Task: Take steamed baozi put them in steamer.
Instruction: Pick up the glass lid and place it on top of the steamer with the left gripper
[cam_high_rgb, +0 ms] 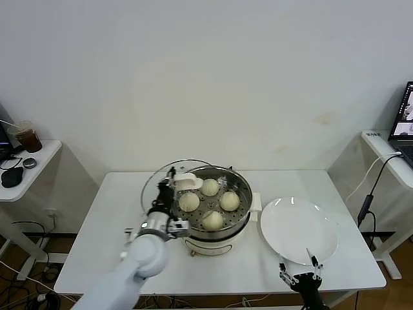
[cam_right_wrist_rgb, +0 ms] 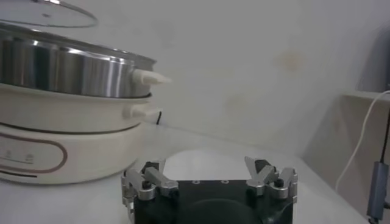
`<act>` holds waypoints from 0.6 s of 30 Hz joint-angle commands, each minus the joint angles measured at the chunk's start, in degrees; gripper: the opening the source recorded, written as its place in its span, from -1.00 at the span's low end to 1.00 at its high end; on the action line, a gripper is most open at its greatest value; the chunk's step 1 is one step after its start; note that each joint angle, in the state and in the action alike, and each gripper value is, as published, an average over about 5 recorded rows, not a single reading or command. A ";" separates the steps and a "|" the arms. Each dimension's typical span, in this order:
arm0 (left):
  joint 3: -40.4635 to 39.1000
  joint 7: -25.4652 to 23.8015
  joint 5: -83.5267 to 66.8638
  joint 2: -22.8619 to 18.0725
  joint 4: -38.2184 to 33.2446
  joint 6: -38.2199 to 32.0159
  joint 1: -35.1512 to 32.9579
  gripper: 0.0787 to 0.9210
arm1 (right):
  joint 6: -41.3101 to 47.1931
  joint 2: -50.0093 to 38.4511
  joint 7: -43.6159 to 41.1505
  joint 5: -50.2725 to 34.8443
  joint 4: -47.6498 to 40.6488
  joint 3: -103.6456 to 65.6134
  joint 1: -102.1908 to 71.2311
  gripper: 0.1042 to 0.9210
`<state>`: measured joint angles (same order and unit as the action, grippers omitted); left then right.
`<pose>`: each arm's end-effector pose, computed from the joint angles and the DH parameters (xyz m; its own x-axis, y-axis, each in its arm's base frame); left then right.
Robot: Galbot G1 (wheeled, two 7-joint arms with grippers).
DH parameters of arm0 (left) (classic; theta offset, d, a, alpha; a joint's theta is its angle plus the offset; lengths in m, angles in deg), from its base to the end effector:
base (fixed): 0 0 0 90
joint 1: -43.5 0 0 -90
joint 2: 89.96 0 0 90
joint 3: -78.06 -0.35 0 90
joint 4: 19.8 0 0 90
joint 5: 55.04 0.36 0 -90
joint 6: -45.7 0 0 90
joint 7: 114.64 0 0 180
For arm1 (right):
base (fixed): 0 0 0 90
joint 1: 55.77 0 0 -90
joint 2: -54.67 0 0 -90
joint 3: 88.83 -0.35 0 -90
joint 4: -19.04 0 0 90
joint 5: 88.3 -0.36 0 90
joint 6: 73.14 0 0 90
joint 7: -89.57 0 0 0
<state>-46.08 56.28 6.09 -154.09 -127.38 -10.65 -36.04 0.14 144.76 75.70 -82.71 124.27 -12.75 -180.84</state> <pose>0.3340 -0.0680 -0.2446 -0.9950 0.0979 0.0175 0.0288 0.1149 0.9930 0.1291 -0.0832 -0.4029 -0.9935 -0.0575 0.0987 -0.0773 0.9746 -0.2100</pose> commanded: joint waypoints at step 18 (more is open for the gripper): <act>-7.88 -9.04 16.49 -12.81 7.38 3.70 4.96 -0.77 | 0.07 0.31 -0.05 1.63 -0.65 1.64 0.34 0.76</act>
<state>-52.46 48.86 19.26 -163.70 -121.59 -7.62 -31.92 0.29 145.01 75.64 -81.32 123.74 -11.36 -180.57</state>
